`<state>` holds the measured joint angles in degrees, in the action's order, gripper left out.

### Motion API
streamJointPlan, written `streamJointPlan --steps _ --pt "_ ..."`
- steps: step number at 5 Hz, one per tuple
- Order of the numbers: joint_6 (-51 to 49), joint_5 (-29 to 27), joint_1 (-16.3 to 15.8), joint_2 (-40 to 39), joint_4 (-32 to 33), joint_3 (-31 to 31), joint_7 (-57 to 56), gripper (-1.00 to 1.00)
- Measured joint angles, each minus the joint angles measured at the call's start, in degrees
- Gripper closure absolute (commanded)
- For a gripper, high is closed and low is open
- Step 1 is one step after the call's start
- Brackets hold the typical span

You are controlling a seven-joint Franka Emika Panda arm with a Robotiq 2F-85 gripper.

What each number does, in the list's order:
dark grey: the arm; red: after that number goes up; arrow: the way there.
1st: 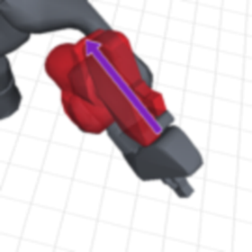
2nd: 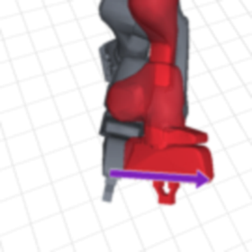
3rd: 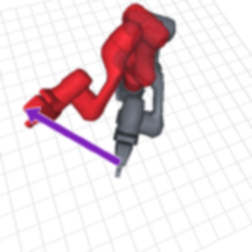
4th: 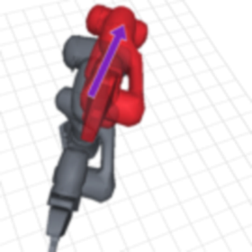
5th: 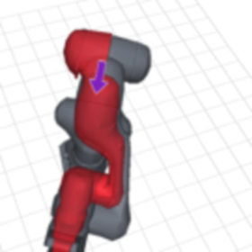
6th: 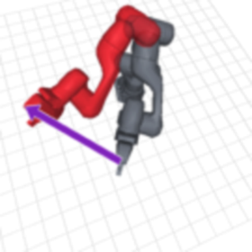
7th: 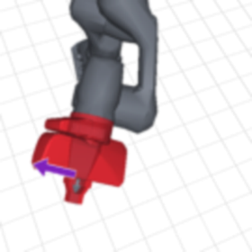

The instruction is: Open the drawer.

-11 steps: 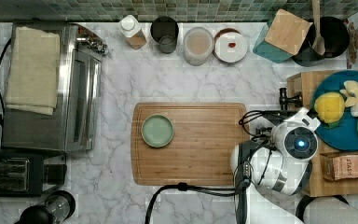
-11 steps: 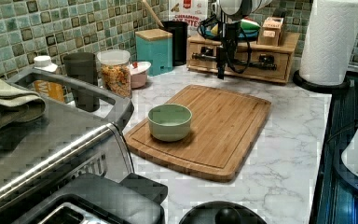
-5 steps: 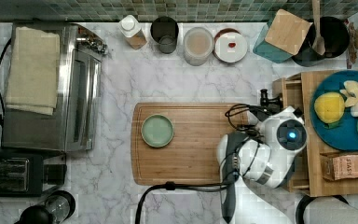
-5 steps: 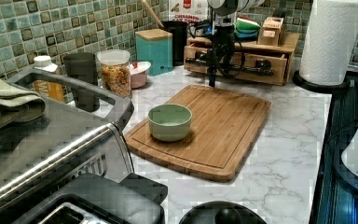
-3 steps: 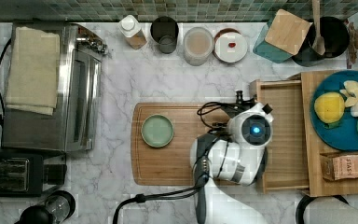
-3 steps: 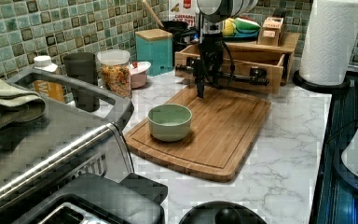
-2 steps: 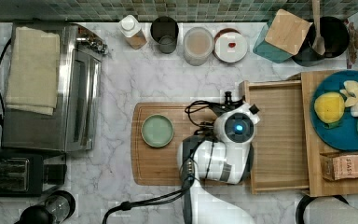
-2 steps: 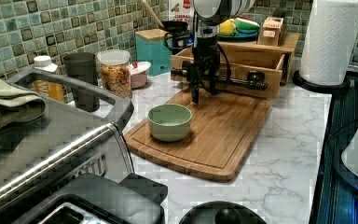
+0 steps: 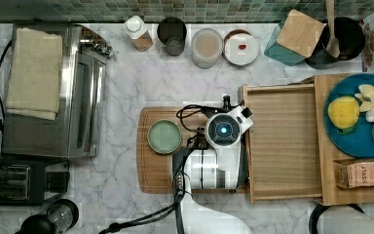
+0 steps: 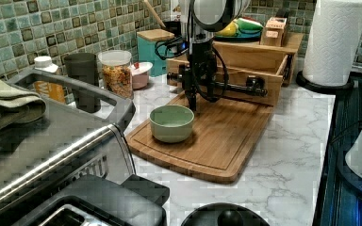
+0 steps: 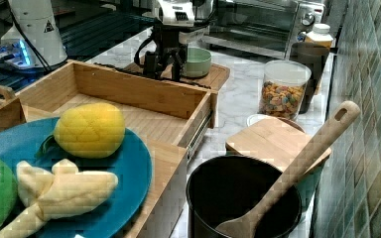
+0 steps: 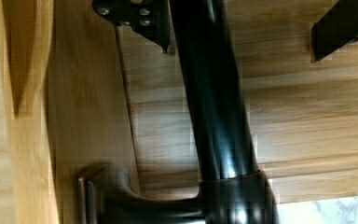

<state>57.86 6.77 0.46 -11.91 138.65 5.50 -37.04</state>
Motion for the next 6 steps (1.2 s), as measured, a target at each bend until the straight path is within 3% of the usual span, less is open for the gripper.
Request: streamJointPlan --steps 6 --pt "-0.1 1.0 -0.1 0.7 0.6 0.0 0.1 -1.00"
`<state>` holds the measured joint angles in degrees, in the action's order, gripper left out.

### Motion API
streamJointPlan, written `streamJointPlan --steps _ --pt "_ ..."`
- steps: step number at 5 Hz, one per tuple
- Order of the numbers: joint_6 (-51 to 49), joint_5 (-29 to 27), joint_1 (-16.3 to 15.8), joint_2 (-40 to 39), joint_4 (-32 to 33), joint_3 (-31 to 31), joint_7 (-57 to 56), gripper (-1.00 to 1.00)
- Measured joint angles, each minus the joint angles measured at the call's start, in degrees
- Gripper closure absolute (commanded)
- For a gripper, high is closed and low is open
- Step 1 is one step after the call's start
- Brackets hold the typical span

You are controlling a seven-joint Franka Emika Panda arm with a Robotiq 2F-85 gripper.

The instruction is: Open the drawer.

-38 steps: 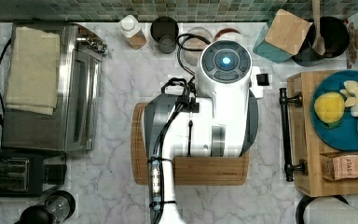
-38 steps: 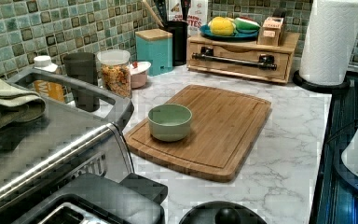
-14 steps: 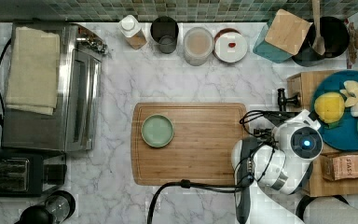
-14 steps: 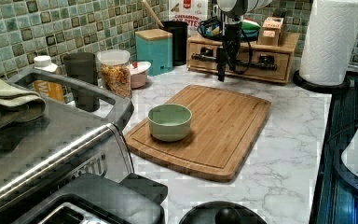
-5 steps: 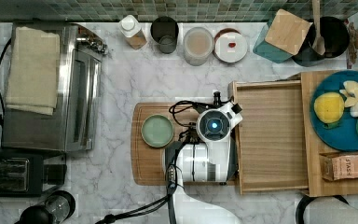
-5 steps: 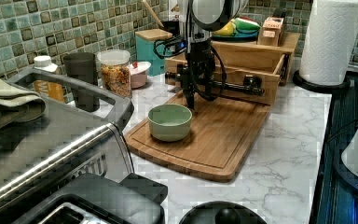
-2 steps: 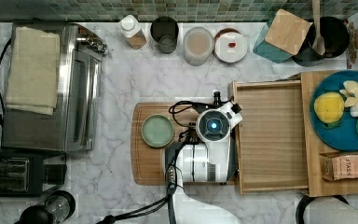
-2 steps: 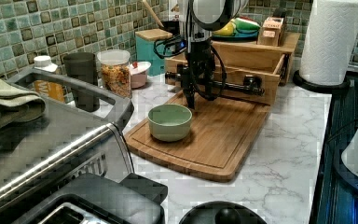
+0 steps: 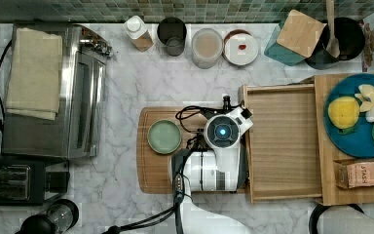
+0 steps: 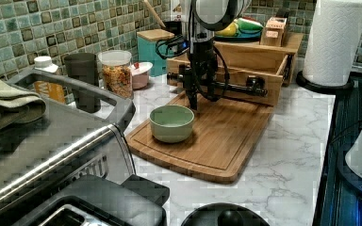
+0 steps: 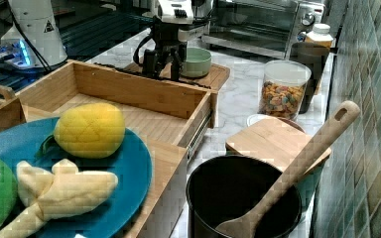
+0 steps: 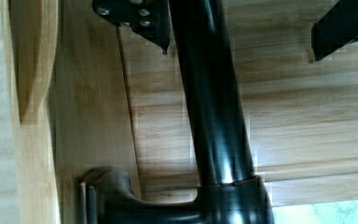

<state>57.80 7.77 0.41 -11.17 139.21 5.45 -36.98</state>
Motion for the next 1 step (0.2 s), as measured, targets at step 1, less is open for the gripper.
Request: streamJointPlan --steps 1 --pt "-0.1 0.0 0.0 0.1 0.0 0.0 0.0 -1.00"
